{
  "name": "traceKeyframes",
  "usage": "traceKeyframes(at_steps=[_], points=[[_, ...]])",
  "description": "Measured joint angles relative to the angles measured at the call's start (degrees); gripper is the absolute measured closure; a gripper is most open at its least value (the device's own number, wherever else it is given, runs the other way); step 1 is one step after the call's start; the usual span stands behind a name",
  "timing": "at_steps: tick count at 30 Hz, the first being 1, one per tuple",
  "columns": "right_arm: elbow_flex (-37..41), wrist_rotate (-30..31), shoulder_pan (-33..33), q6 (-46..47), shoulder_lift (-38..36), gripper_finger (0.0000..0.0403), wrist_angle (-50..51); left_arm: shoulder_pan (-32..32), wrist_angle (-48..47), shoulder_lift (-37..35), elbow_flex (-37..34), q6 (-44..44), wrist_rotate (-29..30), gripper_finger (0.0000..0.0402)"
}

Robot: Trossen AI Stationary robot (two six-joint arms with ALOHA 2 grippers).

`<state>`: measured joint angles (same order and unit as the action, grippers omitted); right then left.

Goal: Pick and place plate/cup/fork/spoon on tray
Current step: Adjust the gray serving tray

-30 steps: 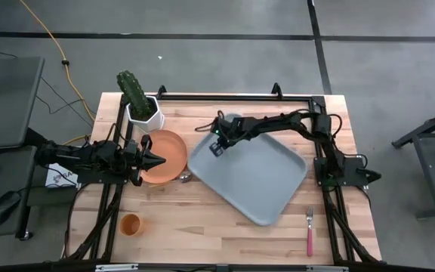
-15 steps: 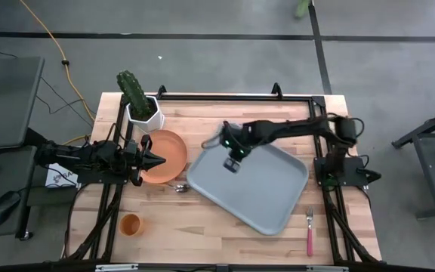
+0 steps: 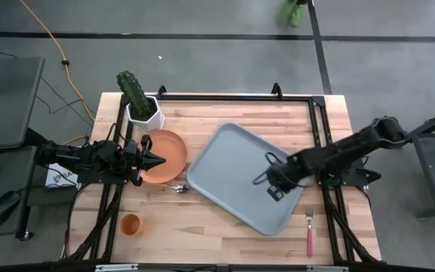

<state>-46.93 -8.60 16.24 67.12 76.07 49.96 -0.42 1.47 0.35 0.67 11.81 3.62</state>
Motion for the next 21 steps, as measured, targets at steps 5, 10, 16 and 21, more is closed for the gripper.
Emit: traceKeyframes(at_steps=[5, 10, 16, 21], points=[[7.51, 0.02, 5.09, 14.50, -4.86, 0.0403, -4.56, 0.00, -0.01, 0.00, 0.00, 0.00, 0.00, 0.0401], [12.51, 1.18, 7.20, 22.20, -5.28, 0.0403, -10.64, 0.01, -0.01, 0.01, 0.00, 0.00, 0.01, 0.0401], [14.11, 4.12, 7.42, 25.37, -5.02, 0.0403, -11.11, -0.01, 0.00, 0.00, 0.00, 0.00, 0.00, 0.0401], [14.13, 4.58, 5.80, 21.65, -3.64, 0.0403, -5.82, 0.01, 0.01, -0.01, 0.00, 0.00, 0.00, 0.0401]])
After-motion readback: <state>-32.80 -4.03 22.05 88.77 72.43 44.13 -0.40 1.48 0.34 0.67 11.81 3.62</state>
